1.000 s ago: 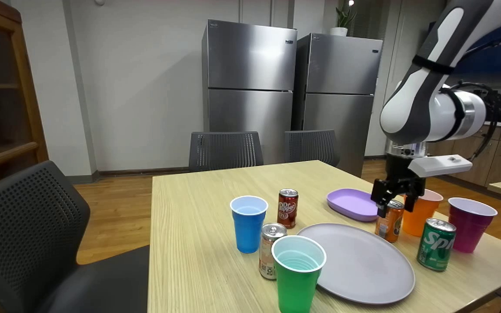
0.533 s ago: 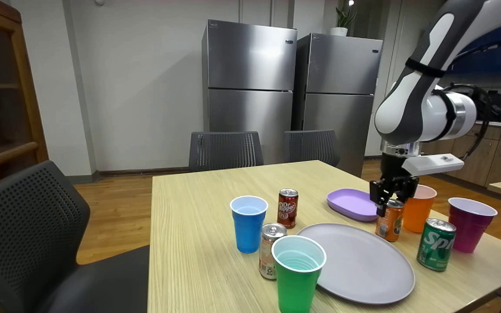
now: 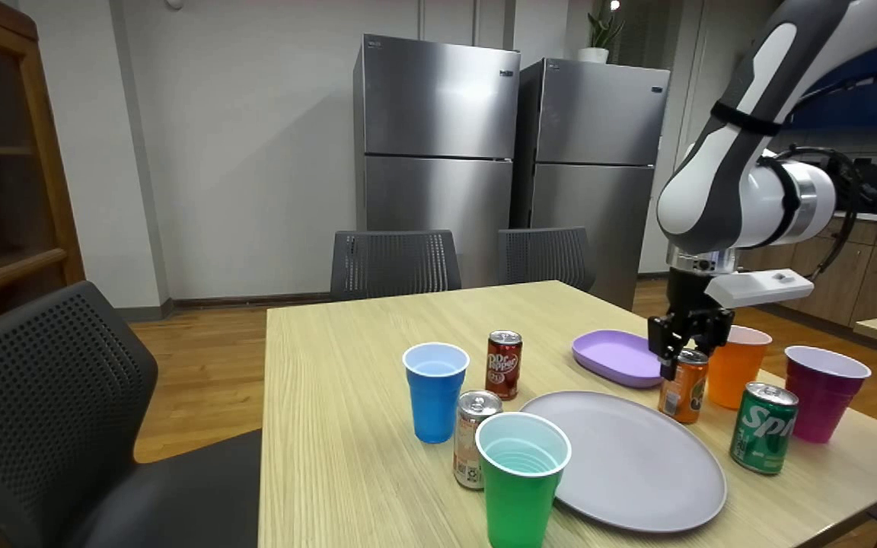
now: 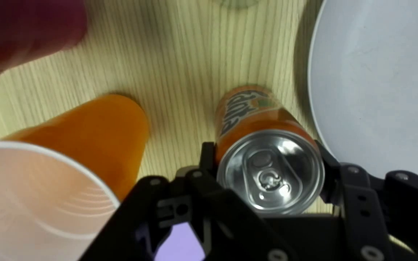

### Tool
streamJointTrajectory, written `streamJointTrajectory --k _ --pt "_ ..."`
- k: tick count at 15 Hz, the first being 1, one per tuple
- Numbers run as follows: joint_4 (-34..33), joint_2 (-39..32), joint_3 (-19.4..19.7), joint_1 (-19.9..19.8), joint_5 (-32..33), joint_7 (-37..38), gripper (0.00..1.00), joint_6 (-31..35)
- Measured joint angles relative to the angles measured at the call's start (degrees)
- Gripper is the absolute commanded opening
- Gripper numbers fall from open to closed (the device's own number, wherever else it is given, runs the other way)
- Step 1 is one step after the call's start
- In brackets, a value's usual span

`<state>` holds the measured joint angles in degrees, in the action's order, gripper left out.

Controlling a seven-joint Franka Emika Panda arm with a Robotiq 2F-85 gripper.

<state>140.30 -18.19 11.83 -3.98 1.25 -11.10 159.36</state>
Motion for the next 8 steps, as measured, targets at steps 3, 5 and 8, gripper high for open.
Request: streamJointTrajectory --k 3,5,8 --pt "0.5 0.3 0.0 -0.1 0.0 0.0 0.38 0.0" --pt "0.9 0.8 0.0 -0.1 0.0 0.0 0.38 0.1" --pt "1.9 2.4 -0.1 -0.1 0.0 0.0 0.38 0.2"
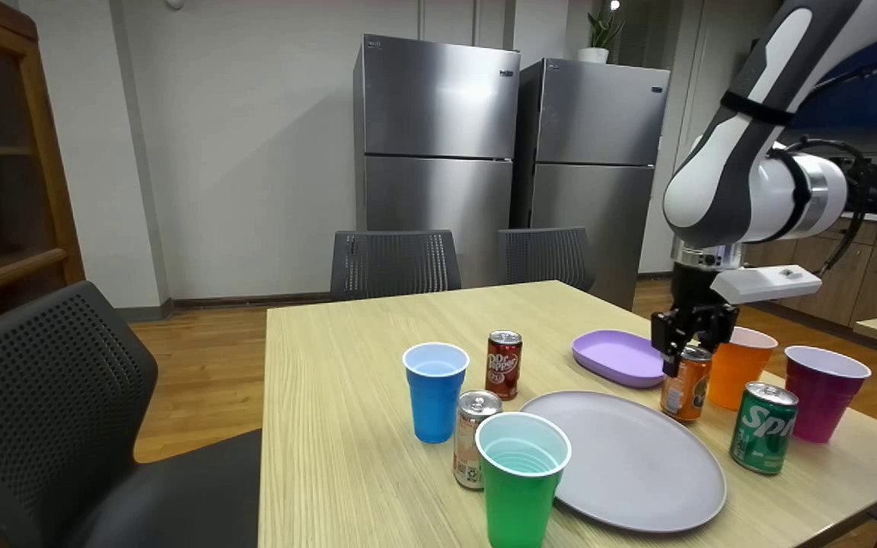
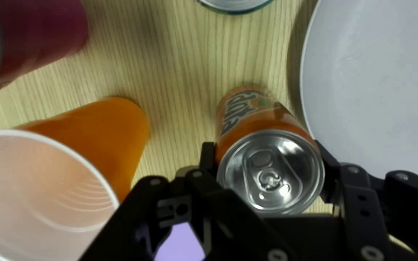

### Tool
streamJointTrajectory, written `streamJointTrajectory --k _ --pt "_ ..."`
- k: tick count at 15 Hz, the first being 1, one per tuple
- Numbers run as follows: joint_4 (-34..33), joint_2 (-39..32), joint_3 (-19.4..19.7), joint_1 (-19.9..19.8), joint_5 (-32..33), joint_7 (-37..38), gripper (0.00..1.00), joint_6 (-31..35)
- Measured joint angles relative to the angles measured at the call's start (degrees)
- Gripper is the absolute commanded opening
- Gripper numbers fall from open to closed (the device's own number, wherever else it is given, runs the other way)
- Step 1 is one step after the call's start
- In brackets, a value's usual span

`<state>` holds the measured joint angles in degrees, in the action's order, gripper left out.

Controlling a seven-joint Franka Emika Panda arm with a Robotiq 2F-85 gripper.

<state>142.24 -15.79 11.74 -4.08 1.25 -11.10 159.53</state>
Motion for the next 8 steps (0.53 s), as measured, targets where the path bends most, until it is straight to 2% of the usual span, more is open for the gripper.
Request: streamJointTrajectory --k 8 --pt "3.3 6.3 -2.1 0.0 0.0 0.0 0.38 0.0"
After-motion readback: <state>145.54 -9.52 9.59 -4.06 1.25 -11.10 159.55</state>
